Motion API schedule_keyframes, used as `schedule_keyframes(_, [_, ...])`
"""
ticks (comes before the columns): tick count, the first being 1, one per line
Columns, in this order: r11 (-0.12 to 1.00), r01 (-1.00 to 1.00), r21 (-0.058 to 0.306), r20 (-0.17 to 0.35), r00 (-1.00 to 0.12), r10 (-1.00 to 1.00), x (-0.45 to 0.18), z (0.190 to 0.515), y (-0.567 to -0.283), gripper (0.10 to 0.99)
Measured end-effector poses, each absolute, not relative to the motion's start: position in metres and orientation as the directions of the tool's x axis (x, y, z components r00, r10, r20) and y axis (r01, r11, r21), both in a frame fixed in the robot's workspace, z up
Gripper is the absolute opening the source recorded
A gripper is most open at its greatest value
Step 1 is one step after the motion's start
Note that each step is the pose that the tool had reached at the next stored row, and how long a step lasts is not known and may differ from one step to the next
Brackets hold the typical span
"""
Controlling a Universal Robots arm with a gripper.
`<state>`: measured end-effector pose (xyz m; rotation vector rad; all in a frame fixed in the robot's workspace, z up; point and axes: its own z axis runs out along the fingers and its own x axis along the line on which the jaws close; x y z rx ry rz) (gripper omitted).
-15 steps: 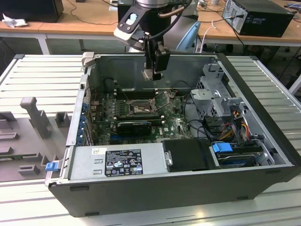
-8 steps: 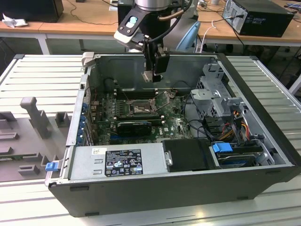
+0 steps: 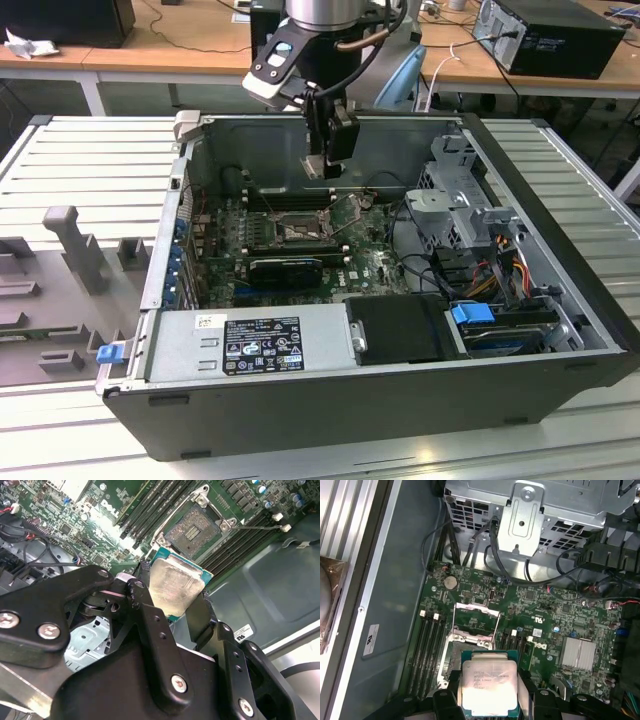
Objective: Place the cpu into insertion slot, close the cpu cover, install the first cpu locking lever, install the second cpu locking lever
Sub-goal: 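Place the cpu into insertion slot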
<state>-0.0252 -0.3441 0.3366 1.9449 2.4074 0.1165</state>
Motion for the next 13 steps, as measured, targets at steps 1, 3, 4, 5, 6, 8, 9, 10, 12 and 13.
schedule_keyframes(1, [0.209, 0.974, 0.086, 0.012, -0.211, 0.977, -0.0252, 0.3359, -0.3441, 0.529])
schedule_keyframes(3, [0.209, 0.974, 0.086, 0.013, -0.210, 0.978, -0.0252, 0.3346, -0.3440, 0.529])
schedule_keyframes(4, [0.209, 0.974, 0.086, 0.012, -0.210, 0.978, -0.0252, 0.3341, -0.3440, 0.529])
schedule_keyframes(5, [0.208, 0.974, 0.086, 0.012, -0.210, 0.978, -0.0252, 0.3331, -0.3441, 0.529])
schedule_keyframes(6, [0.209, 0.974, 0.086, 0.013, -0.210, 0.978, -0.0252, 0.3324, -0.3441, 0.529])
schedule_keyframes(8, [0.208, 0.974, 0.086, 0.013, -0.210, 0.978, -0.0252, 0.3307, -0.3441, 0.529])
schedule_keyframes(9, [0.208, 0.974, 0.086, 0.013, -0.210, 0.978, -0.0252, 0.3301, -0.3440, 0.529])
schedule_keyframes(10, [0.208, 0.974, 0.086, 0.013, -0.210, 0.978, -0.0252, 0.3296, -0.3440, 0.529])
schedule_keyframes(12, [0.208, 0.974, 0.086, 0.013, -0.210, 0.978, -0.0252, 0.3288, -0.3441, 0.529])
schedule_keyframes(13, [0.208, 0.974, 0.086, 0.012, -0.210, 0.978, -0.0252, 0.3284, -0.3440, 0.529])
